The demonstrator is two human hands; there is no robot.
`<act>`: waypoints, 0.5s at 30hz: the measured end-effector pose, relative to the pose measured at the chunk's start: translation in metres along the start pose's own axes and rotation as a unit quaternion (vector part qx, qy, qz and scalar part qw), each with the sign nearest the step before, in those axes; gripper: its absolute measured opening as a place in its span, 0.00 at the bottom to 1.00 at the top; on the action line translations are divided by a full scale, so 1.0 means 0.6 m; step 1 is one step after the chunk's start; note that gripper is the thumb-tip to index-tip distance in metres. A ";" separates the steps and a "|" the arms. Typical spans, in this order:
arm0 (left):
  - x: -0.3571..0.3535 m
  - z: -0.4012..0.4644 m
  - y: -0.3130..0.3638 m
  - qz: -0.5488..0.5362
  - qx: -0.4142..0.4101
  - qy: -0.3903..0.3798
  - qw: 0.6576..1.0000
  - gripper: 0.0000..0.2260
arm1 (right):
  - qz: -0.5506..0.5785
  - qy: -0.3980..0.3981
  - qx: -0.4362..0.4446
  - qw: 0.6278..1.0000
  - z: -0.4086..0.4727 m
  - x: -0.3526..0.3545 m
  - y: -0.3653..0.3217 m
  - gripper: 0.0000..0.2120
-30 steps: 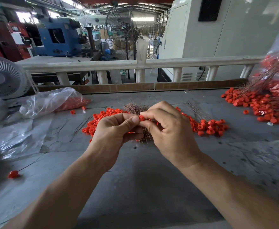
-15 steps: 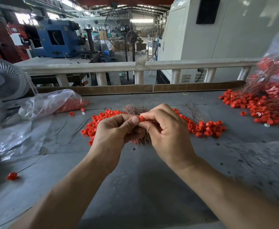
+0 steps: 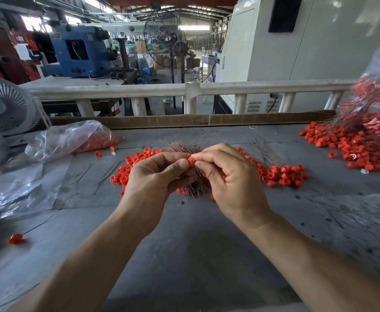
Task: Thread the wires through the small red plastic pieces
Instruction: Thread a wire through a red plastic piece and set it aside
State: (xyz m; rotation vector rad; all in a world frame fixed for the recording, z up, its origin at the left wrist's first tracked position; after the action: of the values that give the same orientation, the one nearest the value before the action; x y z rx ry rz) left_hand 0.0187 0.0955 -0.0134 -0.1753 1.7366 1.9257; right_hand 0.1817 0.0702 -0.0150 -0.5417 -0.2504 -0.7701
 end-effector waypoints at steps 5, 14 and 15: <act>-0.001 -0.001 0.001 0.001 -0.005 -0.022 1.000 0.06 | 0.001 -0.001 -0.004 1.000 0.000 0.005 0.002 0.05; 0.001 0.001 0.002 -0.002 -0.015 -0.036 0.999 0.06 | -0.004 -0.008 0.003 1.000 0.002 0.007 -0.002 0.05; 0.001 0.001 0.003 -0.002 -0.015 -0.041 0.999 0.06 | -0.005 -0.008 0.003 1.000 0.002 0.008 -0.003 0.05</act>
State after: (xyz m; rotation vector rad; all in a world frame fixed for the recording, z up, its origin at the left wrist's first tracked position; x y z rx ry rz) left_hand 0.0177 0.0961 -0.0119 -0.1084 1.6530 1.9302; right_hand 0.1837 0.0673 -0.0113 -0.5404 -0.2704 -0.7755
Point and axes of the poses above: each hand's wrist, its own z-axis towards the middle knuckle, its own x-axis out of the back of the hand, y = z × x, the point moved 1 cm from there along z, towards the middle knuckle, and after that the axes turned 5 degrees about -z, right-handed, at the moved point
